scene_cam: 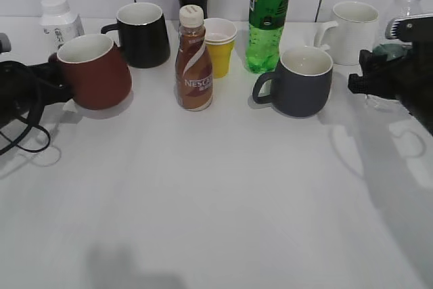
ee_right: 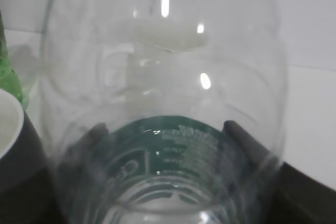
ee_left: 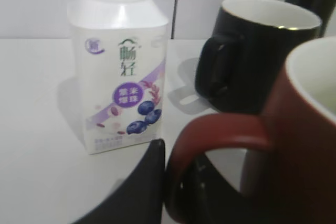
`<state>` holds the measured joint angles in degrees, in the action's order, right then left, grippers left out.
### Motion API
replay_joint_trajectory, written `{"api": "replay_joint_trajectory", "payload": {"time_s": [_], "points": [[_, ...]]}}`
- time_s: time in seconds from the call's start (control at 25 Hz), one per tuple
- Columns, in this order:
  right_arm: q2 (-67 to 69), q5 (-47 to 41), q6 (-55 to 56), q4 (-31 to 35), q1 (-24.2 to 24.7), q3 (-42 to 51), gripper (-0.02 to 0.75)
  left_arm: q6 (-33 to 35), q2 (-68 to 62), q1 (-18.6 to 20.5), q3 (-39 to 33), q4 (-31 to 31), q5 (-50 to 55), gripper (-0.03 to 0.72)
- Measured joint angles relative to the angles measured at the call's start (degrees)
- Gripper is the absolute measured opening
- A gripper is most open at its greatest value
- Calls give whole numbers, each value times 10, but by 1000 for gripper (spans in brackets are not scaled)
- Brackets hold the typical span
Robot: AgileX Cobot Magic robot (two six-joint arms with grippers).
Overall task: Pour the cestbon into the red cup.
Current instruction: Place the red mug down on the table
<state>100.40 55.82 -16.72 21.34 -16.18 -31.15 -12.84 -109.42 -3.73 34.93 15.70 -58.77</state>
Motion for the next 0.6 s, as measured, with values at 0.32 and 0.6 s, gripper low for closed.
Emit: {"api": "replay_joint_trajectory", "payload": {"time_s": [0.32, 0.6], "points": [[48, 46, 2, -2, 0, -7, 477, 41, -45, 0, 27, 3, -10, 59], [79, 68, 22, -2, 0, -7, 477, 58, -48, 0, 34, 7, -10, 59]]}}
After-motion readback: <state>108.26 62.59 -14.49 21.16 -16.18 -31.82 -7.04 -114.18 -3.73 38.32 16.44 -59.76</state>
